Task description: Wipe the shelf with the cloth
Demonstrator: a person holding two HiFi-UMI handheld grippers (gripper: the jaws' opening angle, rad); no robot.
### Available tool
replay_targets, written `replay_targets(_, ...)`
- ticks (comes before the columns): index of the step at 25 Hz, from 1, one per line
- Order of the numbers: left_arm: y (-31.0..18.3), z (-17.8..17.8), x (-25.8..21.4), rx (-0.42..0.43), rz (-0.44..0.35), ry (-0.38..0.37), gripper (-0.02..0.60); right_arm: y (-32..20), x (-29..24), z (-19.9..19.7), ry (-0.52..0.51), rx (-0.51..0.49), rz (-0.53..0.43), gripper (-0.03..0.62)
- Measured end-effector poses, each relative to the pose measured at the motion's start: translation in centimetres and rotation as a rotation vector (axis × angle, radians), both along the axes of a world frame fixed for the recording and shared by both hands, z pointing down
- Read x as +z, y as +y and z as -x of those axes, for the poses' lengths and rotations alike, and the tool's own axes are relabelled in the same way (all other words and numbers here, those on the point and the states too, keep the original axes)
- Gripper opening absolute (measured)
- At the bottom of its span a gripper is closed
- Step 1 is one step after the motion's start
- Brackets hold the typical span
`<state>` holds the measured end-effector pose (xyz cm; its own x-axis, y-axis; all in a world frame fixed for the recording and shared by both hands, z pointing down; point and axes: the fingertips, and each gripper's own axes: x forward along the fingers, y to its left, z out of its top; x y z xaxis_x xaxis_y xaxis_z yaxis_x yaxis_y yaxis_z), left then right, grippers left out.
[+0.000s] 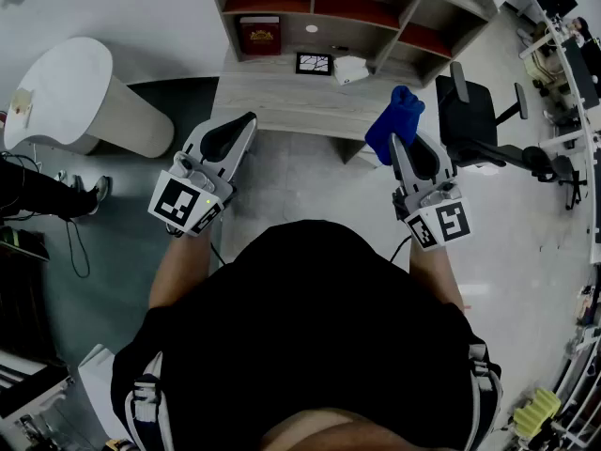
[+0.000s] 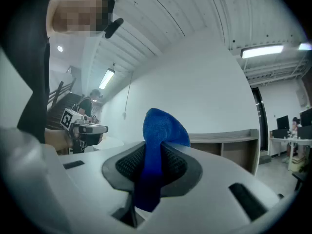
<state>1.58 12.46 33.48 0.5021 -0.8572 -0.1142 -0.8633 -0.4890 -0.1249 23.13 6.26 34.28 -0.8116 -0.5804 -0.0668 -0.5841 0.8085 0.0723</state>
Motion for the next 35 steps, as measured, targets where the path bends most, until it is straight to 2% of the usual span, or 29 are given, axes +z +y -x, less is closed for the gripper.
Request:
replay_targets(4, 0.0, -1.2, 0.0, -0.009, 0.030, 0.014, 0.017, -0.1, -0.1, -1.6, -0.002, -0.002, 0.013, 0.083)
replay_targets(11, -0.9, -4.6, 0.2, -0.006, 0.072, -0.027, 0.017, -0.3, -0.5, -4.0, -0.047, -0.055, 0.004, 0.083)
replay_targets(17, -1.5, -7.4, 0.1, -0.026, 0.082, -0.047, 0.017, -2.1, -0.9, -7.3, -0.135, -0.069, 0.018, 0.084)
replay_targets(23, -2.2, -9.4, -0.1, -0.059, 0.088, -0.053, 0.017, -3.9, -0.7, -9.0, -0.144, -0.098, 0.031, 0.084)
replay_targets(31, -2.5, -11.4, 1.3, -0.083, 0.109, -0.070, 0.017, -5.5, 1.3, -9.8, -0.125, -0.136, 0.072, 0.084)
replay_targets(35, -1.9, -10.3, 1.6, -0.125, 0.126, -0.091, 0.017, -5.8, 1.5, -8.4, -0.128, -0.201, 0.081, 0.084)
